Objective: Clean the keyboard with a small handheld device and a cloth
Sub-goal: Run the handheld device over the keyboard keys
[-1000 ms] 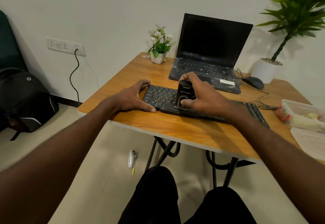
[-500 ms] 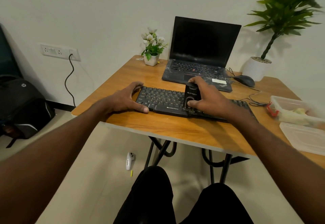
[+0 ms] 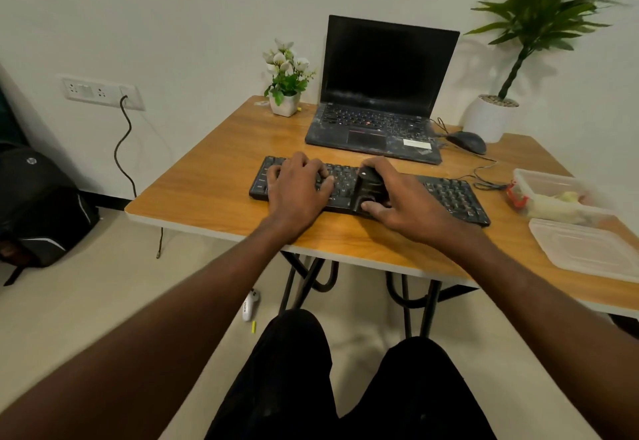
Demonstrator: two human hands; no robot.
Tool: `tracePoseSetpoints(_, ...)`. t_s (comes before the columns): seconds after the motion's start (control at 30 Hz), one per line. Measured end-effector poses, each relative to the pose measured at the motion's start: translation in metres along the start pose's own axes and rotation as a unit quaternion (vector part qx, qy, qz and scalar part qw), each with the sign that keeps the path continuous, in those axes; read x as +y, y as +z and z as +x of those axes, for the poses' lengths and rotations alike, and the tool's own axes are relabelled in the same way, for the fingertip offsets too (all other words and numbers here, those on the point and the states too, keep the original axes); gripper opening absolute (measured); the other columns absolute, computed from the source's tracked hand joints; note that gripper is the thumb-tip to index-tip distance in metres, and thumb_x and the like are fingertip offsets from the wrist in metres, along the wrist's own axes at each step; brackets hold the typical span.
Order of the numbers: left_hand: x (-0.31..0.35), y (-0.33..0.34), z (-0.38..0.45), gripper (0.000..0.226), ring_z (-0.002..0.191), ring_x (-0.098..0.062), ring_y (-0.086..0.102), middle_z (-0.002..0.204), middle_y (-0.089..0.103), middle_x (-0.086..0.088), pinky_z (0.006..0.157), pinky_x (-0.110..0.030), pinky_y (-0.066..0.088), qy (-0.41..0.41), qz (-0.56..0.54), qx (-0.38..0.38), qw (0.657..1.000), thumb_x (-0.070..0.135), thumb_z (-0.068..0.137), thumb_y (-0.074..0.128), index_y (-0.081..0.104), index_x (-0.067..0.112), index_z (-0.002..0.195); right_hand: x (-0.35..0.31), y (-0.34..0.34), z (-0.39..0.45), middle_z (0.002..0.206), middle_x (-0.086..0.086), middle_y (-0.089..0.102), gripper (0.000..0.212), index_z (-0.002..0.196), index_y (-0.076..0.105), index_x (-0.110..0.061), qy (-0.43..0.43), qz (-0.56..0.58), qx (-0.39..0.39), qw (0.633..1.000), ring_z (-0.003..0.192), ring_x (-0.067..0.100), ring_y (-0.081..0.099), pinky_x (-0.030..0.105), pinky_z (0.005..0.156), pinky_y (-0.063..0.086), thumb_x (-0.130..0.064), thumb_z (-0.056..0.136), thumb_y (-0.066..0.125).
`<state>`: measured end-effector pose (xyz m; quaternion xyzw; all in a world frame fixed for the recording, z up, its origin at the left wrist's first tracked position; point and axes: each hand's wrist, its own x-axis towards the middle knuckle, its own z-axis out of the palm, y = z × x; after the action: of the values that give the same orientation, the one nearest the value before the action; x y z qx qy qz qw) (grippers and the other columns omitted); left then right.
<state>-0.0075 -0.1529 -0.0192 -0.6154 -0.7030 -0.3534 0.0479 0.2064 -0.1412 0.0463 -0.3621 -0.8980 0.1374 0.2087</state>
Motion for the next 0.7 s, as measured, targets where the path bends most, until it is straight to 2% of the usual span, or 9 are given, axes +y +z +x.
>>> tracePoseSetpoints(0.07, -0.002, 0.001, 0.001, 0.021, 0.113, -0.018, 0.051, 0.114, 0.052, 0.005, 0.114, -0.048, 0.030, 0.010, 0.005, 0.004, 1.000, 0.044, 0.104, 0.059, 0.067, 0.027, 0.113, 0.004, -0.016, 0.001, 0.128, 0.006, 0.061, 0.065, 0.143, 0.032, -0.029, 0.016, -0.047, -0.042, 0.998, 0.098, 0.011, 0.060, 0.018, 0.073, 0.050, -0.020, 0.093, 0.072)
tracePoseSetpoints(0.13, -0.002, 0.001, 0.001, 0.019, 0.113, -0.019, 0.051, 0.113, 0.054, 0.005, 0.113, -0.048, 0.031, 0.009, 0.001, 0.008, 1.000, 0.043, 0.104, 0.059, 0.066, 0.026, 0.110, 0.005, -0.031, 0.006, 0.127, 0.007, 0.061, 0.066, 0.142, 0.031, -0.029, 0.028, -0.076, -0.042, 0.996, 0.099, 0.014, 0.061, 0.025, 0.075, 0.054, -0.017, 0.092, 0.073)
tracePoseSetpoints(0.23, -0.001, 0.002, 0.002, 0.018, 0.114, -0.017, 0.050, 0.113, 0.054, 0.007, 0.111, -0.049, 0.033, 0.003, 0.000, 0.003, 1.000, 0.044, 0.104, 0.057, 0.066, 0.028, 0.109, -0.002, -0.023, 0.005, 0.126, 0.004, 0.058, 0.064, 0.140, 0.032, -0.028, 0.025, 0.004, 0.015, 1.000, 0.100, 0.012, 0.061, 0.020, 0.070, 0.055, -0.014, 0.092, 0.073)
tracePoseSetpoints(0.37, -0.001, 0.003, 0.003, 0.019, 0.118, -0.019, 0.049, 0.116, 0.055, 0.006, 0.112, -0.051, 0.034, -0.002, 0.009, 0.002, 1.000, 0.045, 0.105, 0.056, 0.065, 0.028, 0.110, 0.005, 0.001, -0.009, 0.128, 0.007, 0.059, 0.063, 0.140, 0.031, -0.028, 0.003, -0.007, -0.007, 1.000, 0.098, 0.009, 0.060, 0.012, 0.065, 0.049, -0.016, 0.094, 0.072)
tracePoseSetpoints(0.53, 0.000, 0.001, 0.001, 0.019, 0.118, -0.019, 0.049, 0.117, 0.056, 0.006, 0.111, -0.050, 0.033, -0.008, 0.002, -0.006, 1.000, 0.044, 0.105, 0.056, 0.065, 0.028, 0.110, 0.008, -0.021, 0.004, 0.129, 0.007, 0.058, 0.065, 0.140, 0.032, -0.026, 0.051, 0.022, -0.013, 0.998, 0.102, 0.012, 0.060, 0.019, 0.071, 0.053, -0.015, 0.092, 0.074)
tracePoseSetpoints(0.6, 0.002, 0.000, 0.001, 0.019, 0.119, -0.019, 0.049, 0.115, 0.055, 0.007, 0.111, -0.050, 0.033, -0.011, 0.004, -0.006, 1.000, 0.044, 0.105, 0.055, 0.064, 0.029, 0.109, -0.003, -0.013, 0.008, 0.128, 0.003, 0.058, 0.063, 0.138, 0.034, -0.026, 0.045, 0.066, 0.014, 0.997, 0.103, 0.011, 0.060, 0.020, 0.072, 0.055, -0.014, 0.091, 0.074)
tracePoseSetpoints(0.7, 0.000, 0.001, 0.002, 0.018, 0.118, -0.020, 0.049, 0.114, 0.054, 0.007, 0.111, -0.050, 0.033, -0.013, 0.003, -0.004, 1.000, 0.045, 0.105, 0.056, 0.064, 0.029, 0.109, -0.006, 0.000, 0.004, 0.126, 0.004, 0.059, 0.063, 0.139, 0.033, -0.027, 0.017, 0.020, 0.003, 1.000, 0.099, 0.011, 0.061, 0.022, 0.074, 0.056, -0.013, 0.092, 0.073)
